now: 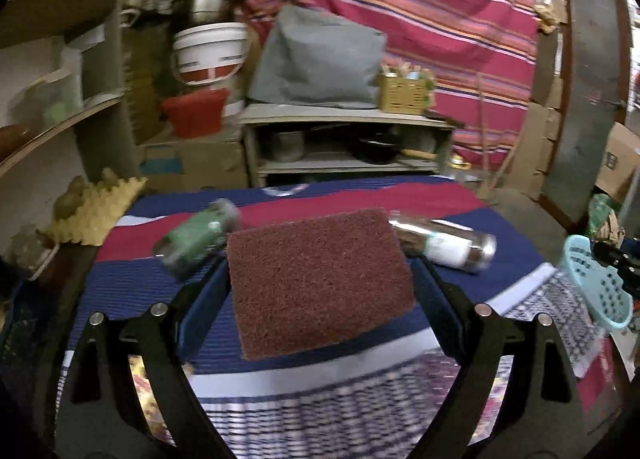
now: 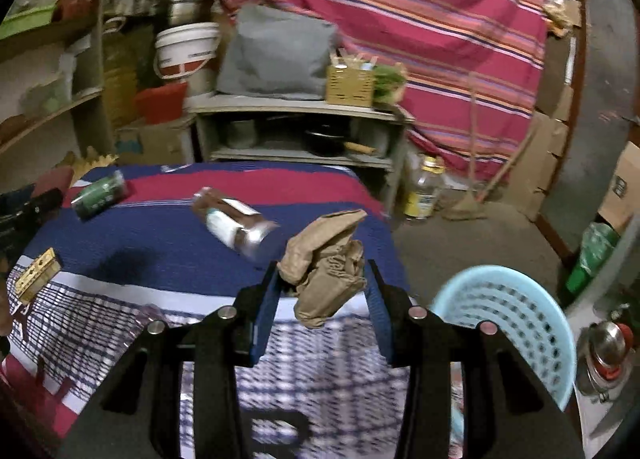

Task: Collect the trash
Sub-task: 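Carry the brown pad and crumpled paper over the light blue basket with both tools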

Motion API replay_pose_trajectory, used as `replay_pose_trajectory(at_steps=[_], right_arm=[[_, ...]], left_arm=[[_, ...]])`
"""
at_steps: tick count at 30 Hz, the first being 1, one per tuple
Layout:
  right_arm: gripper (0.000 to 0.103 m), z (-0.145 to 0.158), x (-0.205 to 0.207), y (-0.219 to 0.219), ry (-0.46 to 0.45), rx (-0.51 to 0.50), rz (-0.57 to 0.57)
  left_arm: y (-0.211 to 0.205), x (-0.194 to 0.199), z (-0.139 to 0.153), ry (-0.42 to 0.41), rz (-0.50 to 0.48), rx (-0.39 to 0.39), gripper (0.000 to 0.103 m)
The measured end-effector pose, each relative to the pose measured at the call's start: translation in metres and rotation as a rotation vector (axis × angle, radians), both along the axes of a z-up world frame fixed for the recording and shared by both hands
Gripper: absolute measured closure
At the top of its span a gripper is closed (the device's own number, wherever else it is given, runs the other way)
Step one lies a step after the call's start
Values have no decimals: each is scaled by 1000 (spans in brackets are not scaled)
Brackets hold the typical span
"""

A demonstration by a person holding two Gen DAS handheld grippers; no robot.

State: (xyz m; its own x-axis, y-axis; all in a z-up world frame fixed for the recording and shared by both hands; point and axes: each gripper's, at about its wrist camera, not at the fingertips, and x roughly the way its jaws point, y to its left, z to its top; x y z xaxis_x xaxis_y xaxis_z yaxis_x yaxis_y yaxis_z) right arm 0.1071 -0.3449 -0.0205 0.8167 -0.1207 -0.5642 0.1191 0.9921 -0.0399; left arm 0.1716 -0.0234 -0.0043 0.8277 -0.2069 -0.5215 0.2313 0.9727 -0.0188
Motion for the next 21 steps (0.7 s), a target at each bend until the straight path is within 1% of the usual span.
replay_pose_trajectory(at_steps=[3,6,10,12,16,21], right_arm=[[61,0,-20,-22,-9,-8,-33],[61,0,-37,-42,-19,-18,-68],[61,-6,-55,-70,-27,-9,-113],[61,-11,-63,-88,-23,11,-135],[61,-15,-75,-115,-23,29,-168],[61,-18,-88,-148,-33,25,-214]], left_arm=[[-27,-15,5,-24,-23,-5,16],[-55,-29,9,-27,-69,-36,16],[-107,-52,2,-54,-139,9,16],[-132,-59,-4,-52,-164,18,16],[-169,-62,-10,-14,-221,-22,16],[-216,-66,-19,-23,-272,-10,16]])
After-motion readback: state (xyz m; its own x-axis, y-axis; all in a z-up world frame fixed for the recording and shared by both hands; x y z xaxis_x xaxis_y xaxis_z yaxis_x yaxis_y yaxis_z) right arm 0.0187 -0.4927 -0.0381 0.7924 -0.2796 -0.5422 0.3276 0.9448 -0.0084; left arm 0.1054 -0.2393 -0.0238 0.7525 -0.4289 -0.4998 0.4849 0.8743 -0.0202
